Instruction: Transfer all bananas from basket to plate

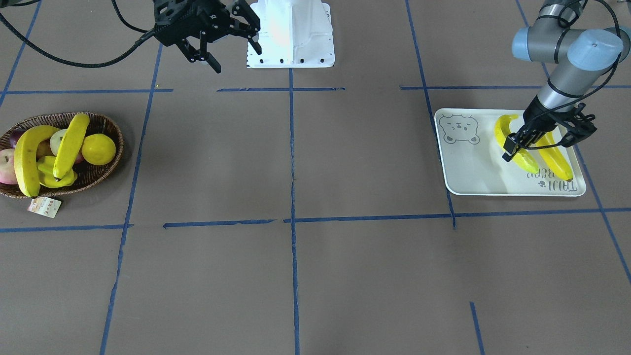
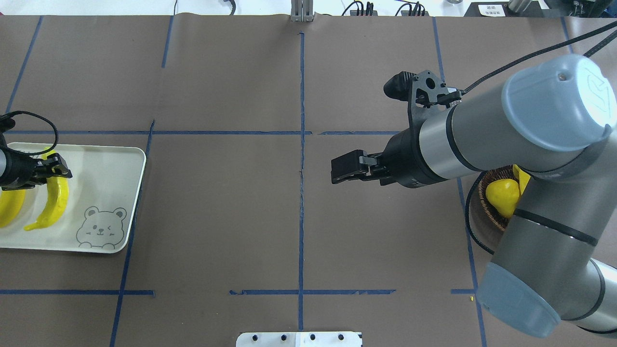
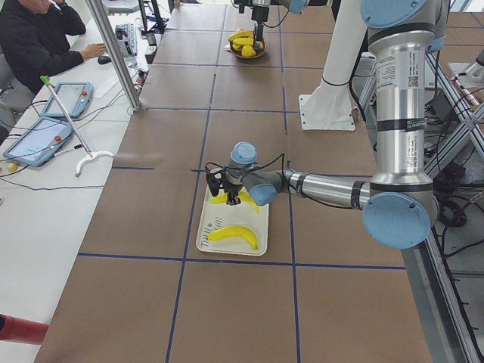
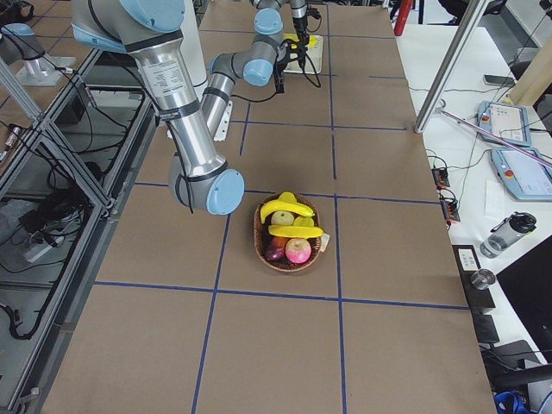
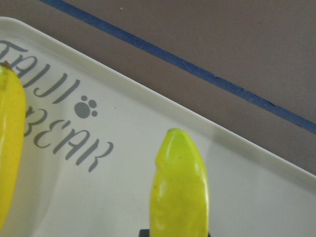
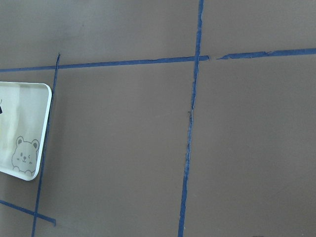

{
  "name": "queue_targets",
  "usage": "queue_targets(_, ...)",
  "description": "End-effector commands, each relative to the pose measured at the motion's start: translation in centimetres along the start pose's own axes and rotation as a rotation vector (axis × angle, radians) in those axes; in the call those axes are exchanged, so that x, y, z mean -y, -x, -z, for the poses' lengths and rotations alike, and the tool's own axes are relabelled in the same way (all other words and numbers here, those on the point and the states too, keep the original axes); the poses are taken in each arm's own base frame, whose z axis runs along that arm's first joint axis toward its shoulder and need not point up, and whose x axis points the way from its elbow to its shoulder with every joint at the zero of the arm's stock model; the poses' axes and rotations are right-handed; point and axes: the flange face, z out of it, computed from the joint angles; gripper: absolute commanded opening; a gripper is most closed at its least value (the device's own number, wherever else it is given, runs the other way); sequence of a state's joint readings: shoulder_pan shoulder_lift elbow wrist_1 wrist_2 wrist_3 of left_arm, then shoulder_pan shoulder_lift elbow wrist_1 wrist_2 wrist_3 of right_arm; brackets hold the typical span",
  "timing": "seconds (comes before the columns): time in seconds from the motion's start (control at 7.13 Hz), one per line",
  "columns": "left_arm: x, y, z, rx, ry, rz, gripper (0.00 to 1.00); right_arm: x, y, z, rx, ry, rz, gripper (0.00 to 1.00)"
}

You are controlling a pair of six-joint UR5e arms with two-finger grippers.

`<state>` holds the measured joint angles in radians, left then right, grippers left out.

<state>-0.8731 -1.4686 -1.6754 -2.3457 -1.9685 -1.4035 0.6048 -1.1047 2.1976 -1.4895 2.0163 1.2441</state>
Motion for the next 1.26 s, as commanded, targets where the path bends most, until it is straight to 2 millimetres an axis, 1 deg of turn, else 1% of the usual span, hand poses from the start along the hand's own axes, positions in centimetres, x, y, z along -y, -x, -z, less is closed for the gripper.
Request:
queue_targets(0.0, 0.8, 1.6, -1.2, 0.041, -0.043, -0.034, 0.0, 0.1, -0.1, 0.0, -0.002, -0.002, -0.002, 1.0)
queue_targets(0.14, 0.8, 1.7, -1.3, 0.044, -0.044, -0.039, 0.0, 0.1, -0.1, 0.1, -0.002, -0.002, -0.002, 1.0)
queue_targets(0.28, 0.8, 1.8, -1.3, 0.046, -0.045, -0.04, 0.57, 0.1, -0.1, 0.1, -0.002, -0.002, -0.002, 1.0)
queue_targets(0.42, 0.6, 2.5, -1.1, 0.052, -0.042, -0.048, 0.99, 0.2, -0.1, 0.1, -0.005, -0.004, -0.004, 1.0)
queue_targets(0.56, 0.3, 3.4, -0.4, 0.055, -0.034, -0.087, 0.99, 0.8, -0.6, 0.6, -0.012, -0.012, -0.014, 1.0)
queue_targets(0.7, 1.1, 2.9, 1.6, 0.022, -0.038, -0.1, 1.0, 1.2, -2.4, 0.7, -0.043, -0.014, -0.036, 1.0)
queue_targets(0.84, 1.7, 1.5, 4.3, -0.045, 0.008, -0.089, 1.0, 1.8, -5.3, 1.0, -0.09, -0.022, -0.073, 1.0)
queue_targets(0.98, 2.7, -0.2, 7.0, -0.11, 0.021, -0.083, 1.0, 1.1, -9.0, 1.0, -0.149, -0.016, -0.095, 1.0)
queue_targets(1.12, 2.6, -2.3, 8.0, -0.147, 0.017, -0.097, 1.0, 0.5, -12.6, 0.9, -0.202, -0.014, -0.107, 1.0)
